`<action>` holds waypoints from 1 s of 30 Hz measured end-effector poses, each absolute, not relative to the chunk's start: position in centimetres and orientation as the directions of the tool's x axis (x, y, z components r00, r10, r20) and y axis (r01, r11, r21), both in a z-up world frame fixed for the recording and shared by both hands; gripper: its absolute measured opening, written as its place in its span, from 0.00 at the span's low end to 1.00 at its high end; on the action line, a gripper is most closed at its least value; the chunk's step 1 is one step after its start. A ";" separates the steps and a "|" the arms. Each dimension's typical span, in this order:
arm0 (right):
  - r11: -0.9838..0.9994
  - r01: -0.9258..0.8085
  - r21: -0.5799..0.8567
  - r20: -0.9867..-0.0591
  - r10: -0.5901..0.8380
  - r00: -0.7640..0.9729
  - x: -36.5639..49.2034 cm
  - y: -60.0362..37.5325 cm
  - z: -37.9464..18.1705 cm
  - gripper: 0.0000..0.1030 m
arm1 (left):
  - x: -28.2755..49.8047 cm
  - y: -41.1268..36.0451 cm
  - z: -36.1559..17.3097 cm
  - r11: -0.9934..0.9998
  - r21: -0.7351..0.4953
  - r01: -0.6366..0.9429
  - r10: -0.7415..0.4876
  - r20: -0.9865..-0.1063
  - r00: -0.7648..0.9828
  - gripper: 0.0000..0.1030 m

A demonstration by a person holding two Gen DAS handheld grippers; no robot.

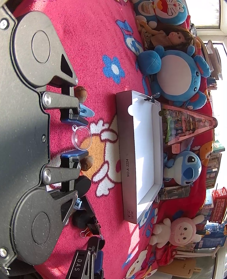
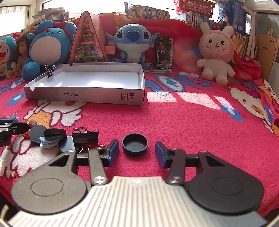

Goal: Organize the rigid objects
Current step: 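Grasp the clear dome with the left tool while the right tool grasps the black lid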

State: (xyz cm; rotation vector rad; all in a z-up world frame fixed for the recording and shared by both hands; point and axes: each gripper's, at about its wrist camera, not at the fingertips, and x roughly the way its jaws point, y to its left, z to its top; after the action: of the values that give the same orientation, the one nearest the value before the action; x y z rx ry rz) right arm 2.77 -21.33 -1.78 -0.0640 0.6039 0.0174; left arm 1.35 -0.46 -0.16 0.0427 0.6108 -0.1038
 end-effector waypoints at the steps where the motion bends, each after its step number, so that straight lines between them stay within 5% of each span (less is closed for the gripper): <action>1: 0.998 -0.034 -0.056 -0.567 -0.004 0.824 2.8 -21.3 -1.7 0.40 | 1.3 -0.4 0.0 0.994 0.009 0.109 -0.084 -0.570 0.817 0.27; 30: 0.985 -0.128 0.115 -0.578 0.172 0.798 12.9 -21.5 4.5 0.37 | 11.7 1.5 6.7 0.982 -0.087 0.168 -0.187 -0.559 0.807 0.27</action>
State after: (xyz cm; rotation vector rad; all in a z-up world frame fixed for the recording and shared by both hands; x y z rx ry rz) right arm 12.93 -21.47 4.47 0.0711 0.6274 0.1611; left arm 11.72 1.45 6.65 -0.0339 0.6017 -0.1900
